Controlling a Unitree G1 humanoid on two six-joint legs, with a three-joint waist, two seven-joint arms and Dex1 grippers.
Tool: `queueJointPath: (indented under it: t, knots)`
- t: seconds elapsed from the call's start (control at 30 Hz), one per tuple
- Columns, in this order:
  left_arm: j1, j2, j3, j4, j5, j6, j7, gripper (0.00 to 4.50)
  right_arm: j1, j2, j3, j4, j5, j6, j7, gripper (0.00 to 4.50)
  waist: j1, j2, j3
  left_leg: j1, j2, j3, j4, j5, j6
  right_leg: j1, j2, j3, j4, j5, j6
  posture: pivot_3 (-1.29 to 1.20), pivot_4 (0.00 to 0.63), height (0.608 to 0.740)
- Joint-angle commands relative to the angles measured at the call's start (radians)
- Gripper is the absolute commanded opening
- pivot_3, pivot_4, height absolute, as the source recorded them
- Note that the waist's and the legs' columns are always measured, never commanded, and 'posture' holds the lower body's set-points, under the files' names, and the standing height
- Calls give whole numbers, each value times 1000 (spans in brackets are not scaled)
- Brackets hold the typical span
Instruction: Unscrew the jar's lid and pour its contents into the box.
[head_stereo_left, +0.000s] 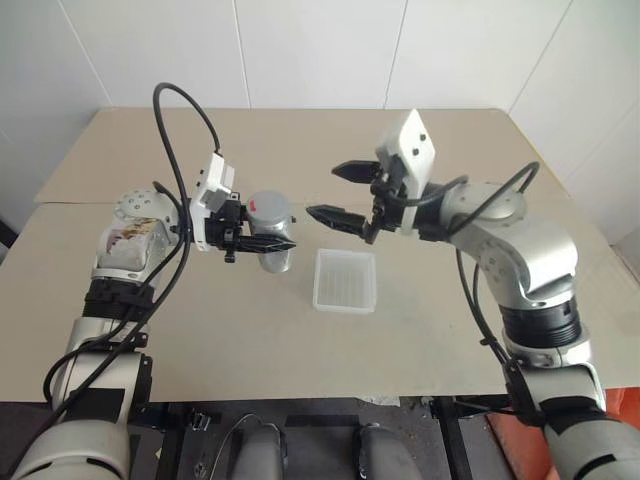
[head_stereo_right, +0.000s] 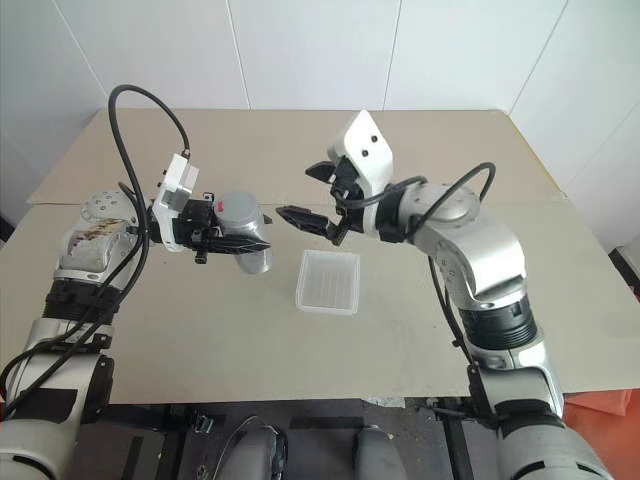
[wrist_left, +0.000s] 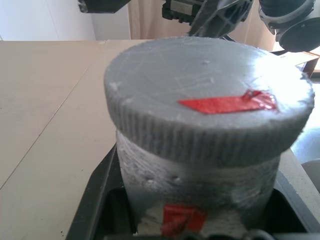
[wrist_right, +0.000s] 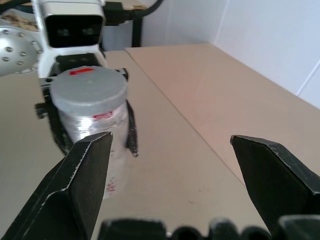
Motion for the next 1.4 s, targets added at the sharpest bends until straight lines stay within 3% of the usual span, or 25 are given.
queueJointPath:
  t: [0.03,0.33,0.63,1.4]
  knots:
    - [-24,-3,16,-15,-10,-14,2,1948,-25,-4,-63,-87,105,40,41,4410,0,0,0,0,0,0,0,0,0,0,0,0,0,0,0,0,150,740]
    - [-33,-19,8,-4,-2,-17,-3,1948,-172,142,60,-57,79,189,-118,4410,-7,0,0,1,0,0,0,0,0,0,0,0,1,0,0,0,150,740]
    - [-31,-18,6,-12,-3,-12,-10,1948,-212,174,140,13,-7,168,-131,4410,0,0,0,0,0,0,0,0,0,0,0,0,1,0,0,0,150,740]
    - [-19,-11,5,-24,-4,-8,-15,1948,-209,220,126,44,-58,150,-108,4410,-3,0,0,0,0,0,0,0,0,0,0,0,1,0,0,0,150,740]
